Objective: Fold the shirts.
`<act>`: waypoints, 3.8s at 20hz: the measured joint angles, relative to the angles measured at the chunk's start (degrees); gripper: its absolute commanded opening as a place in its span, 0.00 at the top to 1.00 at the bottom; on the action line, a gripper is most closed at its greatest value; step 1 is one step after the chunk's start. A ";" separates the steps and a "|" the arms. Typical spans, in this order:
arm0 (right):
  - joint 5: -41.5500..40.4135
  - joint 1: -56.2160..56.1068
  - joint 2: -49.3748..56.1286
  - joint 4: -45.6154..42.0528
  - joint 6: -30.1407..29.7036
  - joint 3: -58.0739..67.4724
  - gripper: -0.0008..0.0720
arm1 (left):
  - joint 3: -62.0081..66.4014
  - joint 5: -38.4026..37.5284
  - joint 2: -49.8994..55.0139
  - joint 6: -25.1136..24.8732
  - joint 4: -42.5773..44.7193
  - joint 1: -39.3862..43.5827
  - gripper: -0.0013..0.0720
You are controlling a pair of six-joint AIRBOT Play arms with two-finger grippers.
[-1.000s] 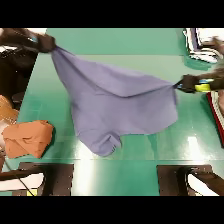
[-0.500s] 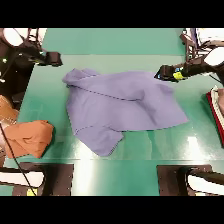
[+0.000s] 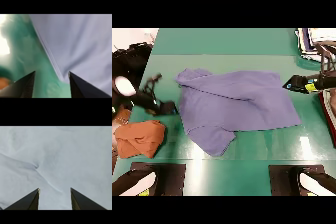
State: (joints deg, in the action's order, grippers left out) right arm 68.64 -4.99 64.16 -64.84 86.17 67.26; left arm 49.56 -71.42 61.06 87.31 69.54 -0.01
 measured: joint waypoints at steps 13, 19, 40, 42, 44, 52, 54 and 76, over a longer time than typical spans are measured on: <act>-0.17 3.63 -3.34 6.23 -2.97 -2.97 0.39 | -23.93 20.11 -6.71 3.30 -16.57 7.41 0.91; 7.15 12.24 -3.80 3.52 -5.20 -5.03 0.39 | -15.06 21.11 -6.86 2.86 -13.99 7.50 0.94; -7.69 27.87 6.54 13.09 -10.86 -27.96 0.97 | -7.26 18.78 -7.06 2.95 -10.21 7.50 0.94; -7.41 25.44 6.03 13.16 -11.10 -24.90 0.97 | -5.09 18.14 -8.11 3.30 -9.38 7.50 0.94; -6.05 23.21 4.02 13.44 -11.39 -20.13 0.97 | -0.76 17.57 -10.21 3.74 -7.54 7.50 0.94; -4.26 19.15 -11.67 13.73 -11.72 10.84 0.97 | 36.33 13.86 -18.18 3.30 1.11 7.50 0.94; -4.48 20.31 -15.17 13.79 -11.74 17.99 0.97 | 46.77 13.55 -18.69 2.84 1.70 7.50 0.94; 14.08 8.72 11.65 -5.27 -5.51 31.89 0.97 | 41.53 2.25 10.47 0.63 8.28 7.52 0.94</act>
State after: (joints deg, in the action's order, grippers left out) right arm 82.72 3.73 75.81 -70.11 80.66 99.15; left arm 91.09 -69.17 71.53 87.94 77.82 7.51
